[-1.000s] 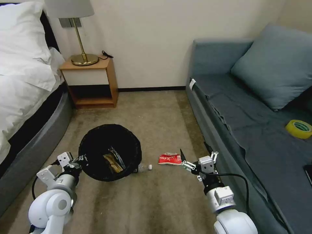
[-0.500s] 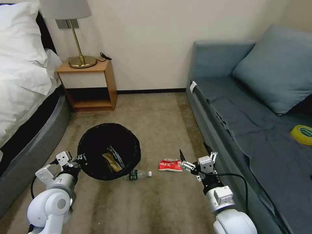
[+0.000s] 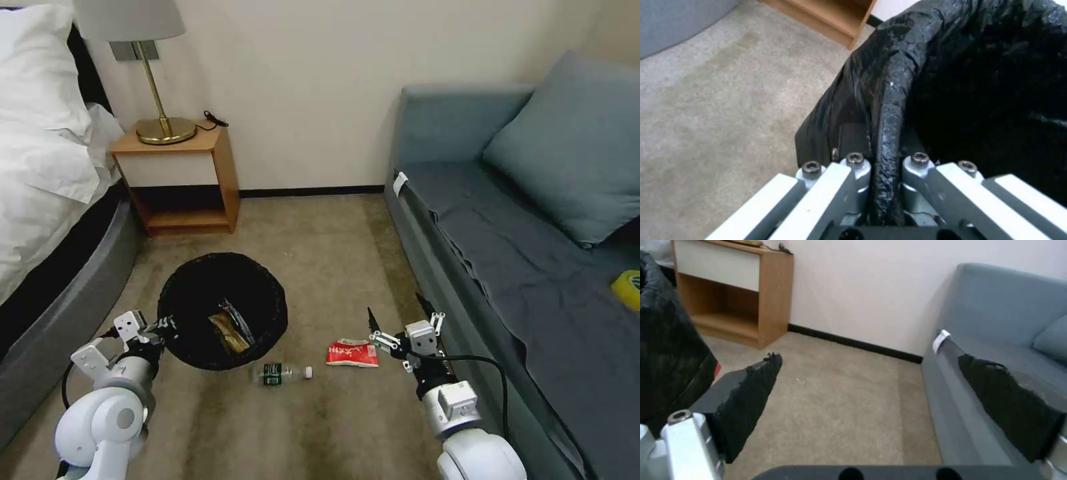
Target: Pick up the trash bin, then pick up the garbage on the floor and place it into the trash bin.
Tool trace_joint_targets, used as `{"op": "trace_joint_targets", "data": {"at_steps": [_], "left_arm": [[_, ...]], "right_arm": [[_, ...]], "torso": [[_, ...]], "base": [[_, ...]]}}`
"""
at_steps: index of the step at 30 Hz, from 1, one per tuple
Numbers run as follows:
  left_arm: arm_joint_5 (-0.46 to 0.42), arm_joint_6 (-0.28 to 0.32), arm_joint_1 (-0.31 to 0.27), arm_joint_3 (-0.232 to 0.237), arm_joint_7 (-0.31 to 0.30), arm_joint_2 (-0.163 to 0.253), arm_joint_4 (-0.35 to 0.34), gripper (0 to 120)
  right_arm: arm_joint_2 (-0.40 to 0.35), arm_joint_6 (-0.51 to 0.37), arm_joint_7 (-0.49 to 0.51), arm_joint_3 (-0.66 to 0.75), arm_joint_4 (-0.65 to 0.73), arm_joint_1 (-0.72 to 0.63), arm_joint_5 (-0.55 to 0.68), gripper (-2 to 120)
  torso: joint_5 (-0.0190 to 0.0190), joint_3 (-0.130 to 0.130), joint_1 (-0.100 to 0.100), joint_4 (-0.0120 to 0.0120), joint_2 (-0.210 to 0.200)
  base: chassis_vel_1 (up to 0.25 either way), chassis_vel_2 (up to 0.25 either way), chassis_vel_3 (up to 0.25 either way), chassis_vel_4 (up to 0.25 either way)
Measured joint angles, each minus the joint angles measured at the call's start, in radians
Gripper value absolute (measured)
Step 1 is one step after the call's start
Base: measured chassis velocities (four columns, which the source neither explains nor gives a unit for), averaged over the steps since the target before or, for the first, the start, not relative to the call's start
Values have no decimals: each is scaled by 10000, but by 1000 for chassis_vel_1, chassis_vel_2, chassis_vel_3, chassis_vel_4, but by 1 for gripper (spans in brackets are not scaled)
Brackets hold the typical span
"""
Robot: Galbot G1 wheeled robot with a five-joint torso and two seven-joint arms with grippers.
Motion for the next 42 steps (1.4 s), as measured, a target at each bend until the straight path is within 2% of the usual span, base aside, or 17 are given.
{"op": "trace_joint_targets", "data": {"at_steps": [12,17,19,20,22,25,26,29,30,33,34,36,39,40,42], "left_arm": [[50,-10,-40,-42,99,-15,23,3],[401,-104,-71,-22,273,54,9,3],[521,-138,-81,-6,306,79,-3,3],[670,-180,-80,46,378,84,-18,3],[711,-195,-78,61,401,76,-19,3],[853,-267,-97,111,545,-15,22,3],[853,-267,-97,111,545,-15,22,3],[938,-372,-135,140,728,-87,208,3],[938,-372,-135,140,728,-87,208,3],[939,-523,-176,161,969,-132,418,3],[930,-581,-191,147,1060,-140,494,3],[924,-598,-195,138,1088,-141,519,3],[822,-768,-195,17,1368,-84,735,3],[822,-768,-195,17,1368,-84,735,3],[748,-930,-160,-81,1590,45,932,3]], "right_arm": [[-388,-265,25,-314,-430,473,471,100],[-822,62,33,-510,-1157,926,764,100],[-1269,162,29,-621,-1502,1202,1059,100],[-1978,189,5,-818,-1916,1594,1516,100],[-2198,188,-7,-896,-2044,1732,1675,100],[-3340,-15,-138,-1620,-2675,2691,2828,100],[-3340,-15,-138,-1620,-2675,2691,2828,100],[-4235,-219,-177,-2882,-3411,4224,4143,100],[-4235,-219,-177,-2882,-3411,4224,4143,100],[-4793,-418,-178,-4854,-4380,6064,5438,100],[-4842,-532,-180,-5607,-4800,6758,5841,100],[-4843,-581,-177,-5912,-4983,7076,5999,100],[-4745,-865,-249,-7801,-5938,8986,7135,100],[-4745,-865,-249,-7801,-5938,8986,7135,100],[-4595,-1053,-611,-9126,-6718,10019,7580,100]], "torso": [[0,0,1,1,0],[3,0,0,0,0],[4,0,1,1,0],[2,0,0,2,0],[2,0,0,0,0],[1,0,0,-1,0],[1,0,0,-1,0],[1,0,0,1,0],[1,0,0,1,0],[0,1,0,3,0],[2,1,0,0,0],[3,1,0,-2,0],[-3,1,0,4,0],[-3,1,0,4,0],[-3,0,0,4,0]], "base": [[-78,78,73,-67],[-57,72,72,-71],[-24,22,24,-32],[0,0,0,0],[0,0,0,0],[0,0,0,0],[0,0,0,0],[0,0,0,0],[0,0,0,0],[0,0,0,0],[0,0,0,0],[0,0,0,0],[0,0,0,0],[0,0,0,0],[0,0,0,0]]}}
